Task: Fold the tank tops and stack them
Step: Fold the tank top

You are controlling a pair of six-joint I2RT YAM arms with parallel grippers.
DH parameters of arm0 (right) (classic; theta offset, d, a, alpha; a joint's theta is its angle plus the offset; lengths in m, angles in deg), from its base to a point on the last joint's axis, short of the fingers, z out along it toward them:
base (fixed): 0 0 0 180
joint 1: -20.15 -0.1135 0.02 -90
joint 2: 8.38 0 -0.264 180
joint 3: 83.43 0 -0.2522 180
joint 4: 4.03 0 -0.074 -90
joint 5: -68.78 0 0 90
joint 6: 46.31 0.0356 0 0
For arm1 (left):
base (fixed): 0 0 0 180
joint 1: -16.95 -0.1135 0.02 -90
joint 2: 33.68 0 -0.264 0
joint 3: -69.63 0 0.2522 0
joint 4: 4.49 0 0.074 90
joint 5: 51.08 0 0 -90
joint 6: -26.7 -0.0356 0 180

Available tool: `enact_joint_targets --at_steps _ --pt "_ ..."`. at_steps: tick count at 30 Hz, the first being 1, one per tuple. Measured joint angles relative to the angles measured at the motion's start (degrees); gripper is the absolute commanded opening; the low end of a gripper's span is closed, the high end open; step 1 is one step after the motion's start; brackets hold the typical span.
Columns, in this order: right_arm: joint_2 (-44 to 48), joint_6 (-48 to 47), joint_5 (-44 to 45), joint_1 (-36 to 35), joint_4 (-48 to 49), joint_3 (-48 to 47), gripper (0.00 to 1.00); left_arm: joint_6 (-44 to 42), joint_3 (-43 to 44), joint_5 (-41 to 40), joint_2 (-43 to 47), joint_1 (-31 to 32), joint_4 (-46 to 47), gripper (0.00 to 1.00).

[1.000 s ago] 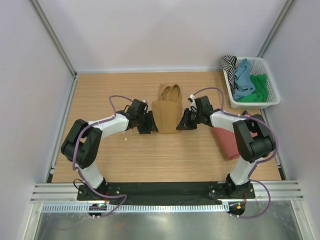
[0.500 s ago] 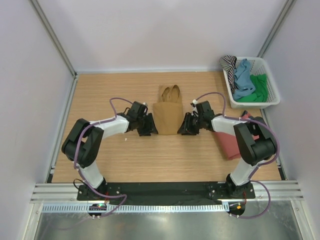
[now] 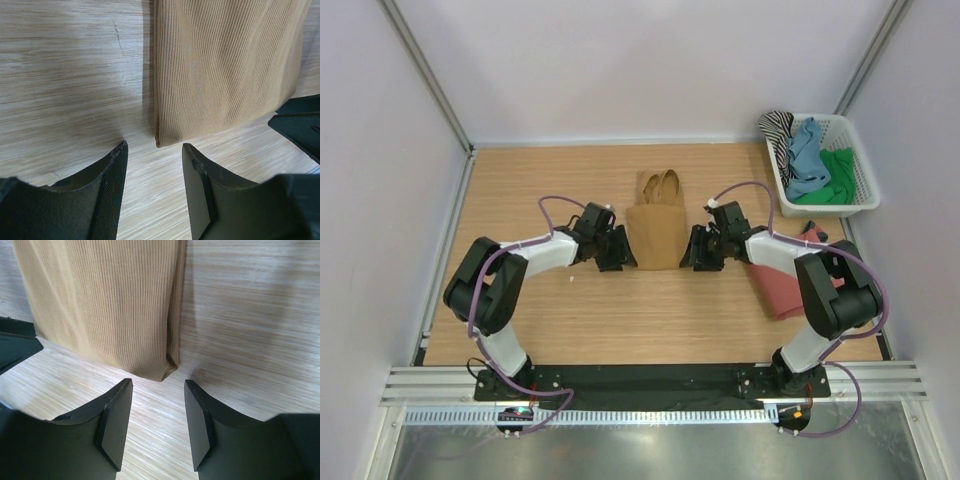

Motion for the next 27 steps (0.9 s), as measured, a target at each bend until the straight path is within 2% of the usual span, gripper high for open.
enact_joint_targets --at_steps 3,10,13,14,16,17,22,27 --pt "-0.1 -0.7 1.1 0.0 -1.2 -0.9 0.5 0.2 0.0 0.2 -0.3 0.0 0.4 0.49" --pt "-3.5 -1.6 1.2 -0.1 -1.4 -3.9 0.38 1.5 0.7 1.0 -1.9 0.4 2.9 0.44" --pt "-4.2 -1.9 1.2 -0.6 -1.0 -4.4 0.31 1.9 0.8 1.3 -2.6 0.8 3.8 0.37" --pt "-4.3 -2.0 1.2 -0.8 -0.9 -4.5 0.21 2.0 0.9 1.4 -2.8 1.0 4.2 0.27" --pt "-4.6 -2.3 1.2 -1.4 -0.8 -4.5 0.1 2.0 0.9 1.3 -3.2 1.4 4.4 0.11" --pt "-4.7 -2.3 1.2 -1.6 -0.9 -4.5 0.01 2.2 0.9 1.3 -3.5 1.5 4.3 0.0" --pt "-3.5 -2.3 1.3 -2.4 -2.2 -3.7 0.01 2.8 -1.3 1.1 -1.6 1.8 4.4 0.0" --pt "4.3 -2.2 1.7 -4.7 -5.6 0.1 0.01 3.0 -5.8 0.4 5.3 3.5 1.4 0.0"
